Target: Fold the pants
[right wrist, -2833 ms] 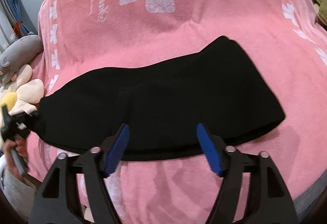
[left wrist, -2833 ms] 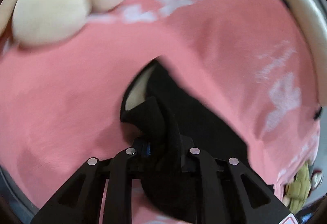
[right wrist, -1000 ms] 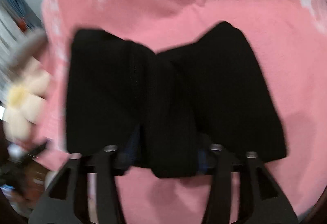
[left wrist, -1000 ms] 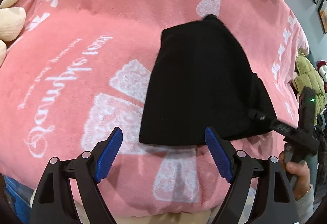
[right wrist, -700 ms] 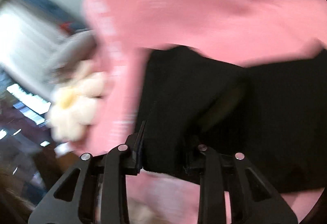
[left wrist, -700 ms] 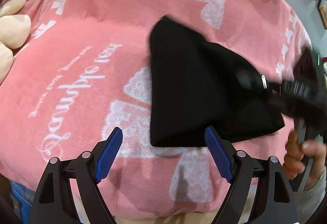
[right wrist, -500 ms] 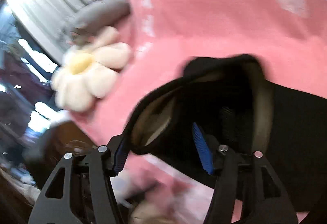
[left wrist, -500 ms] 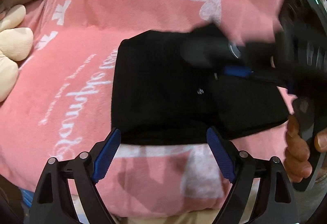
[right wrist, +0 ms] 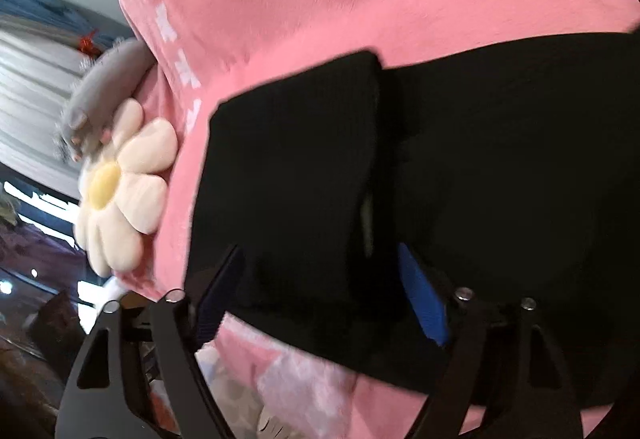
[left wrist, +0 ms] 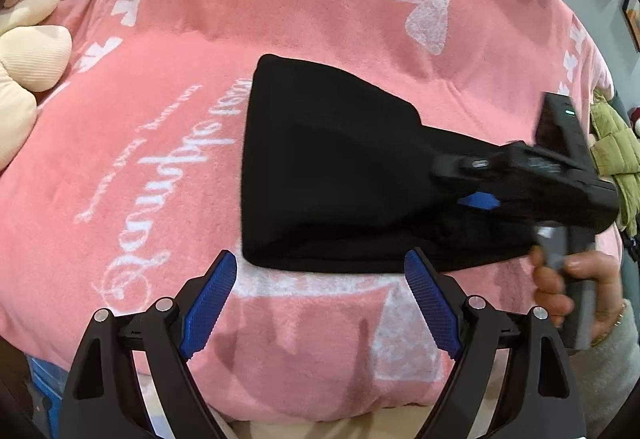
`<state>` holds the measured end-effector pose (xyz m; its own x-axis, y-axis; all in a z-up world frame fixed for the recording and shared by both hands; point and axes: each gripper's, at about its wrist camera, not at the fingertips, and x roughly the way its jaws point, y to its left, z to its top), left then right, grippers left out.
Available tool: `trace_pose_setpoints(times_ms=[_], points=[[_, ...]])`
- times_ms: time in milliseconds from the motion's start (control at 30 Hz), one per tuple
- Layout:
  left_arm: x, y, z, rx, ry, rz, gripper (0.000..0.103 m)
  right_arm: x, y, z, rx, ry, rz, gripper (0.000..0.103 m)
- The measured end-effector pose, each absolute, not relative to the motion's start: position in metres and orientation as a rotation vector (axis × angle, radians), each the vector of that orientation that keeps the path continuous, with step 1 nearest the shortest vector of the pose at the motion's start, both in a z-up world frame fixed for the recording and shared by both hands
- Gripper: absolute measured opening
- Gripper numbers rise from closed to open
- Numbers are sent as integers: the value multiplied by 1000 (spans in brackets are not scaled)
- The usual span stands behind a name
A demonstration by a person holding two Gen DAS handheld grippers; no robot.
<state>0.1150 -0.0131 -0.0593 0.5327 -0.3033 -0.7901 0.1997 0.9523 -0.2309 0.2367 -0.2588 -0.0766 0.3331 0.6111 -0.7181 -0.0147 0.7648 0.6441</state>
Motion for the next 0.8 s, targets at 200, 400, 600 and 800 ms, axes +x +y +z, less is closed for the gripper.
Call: trace_pose_setpoints(times_ms=[200,400,600,800], points=[[122,-12,-66,-154,997,-293,83,233,-233,-29,437,1071,426,18],[117,-21,-57,-139,972,-336,83,183,-252,99,207,784,360,16],[119,-33,-65,-149,1005,-368,83,149,-334,40,69,928,-7,19],[120,-51,-66,-147,1039,-401,83,138,-405,-12,467,975,-31,37]])
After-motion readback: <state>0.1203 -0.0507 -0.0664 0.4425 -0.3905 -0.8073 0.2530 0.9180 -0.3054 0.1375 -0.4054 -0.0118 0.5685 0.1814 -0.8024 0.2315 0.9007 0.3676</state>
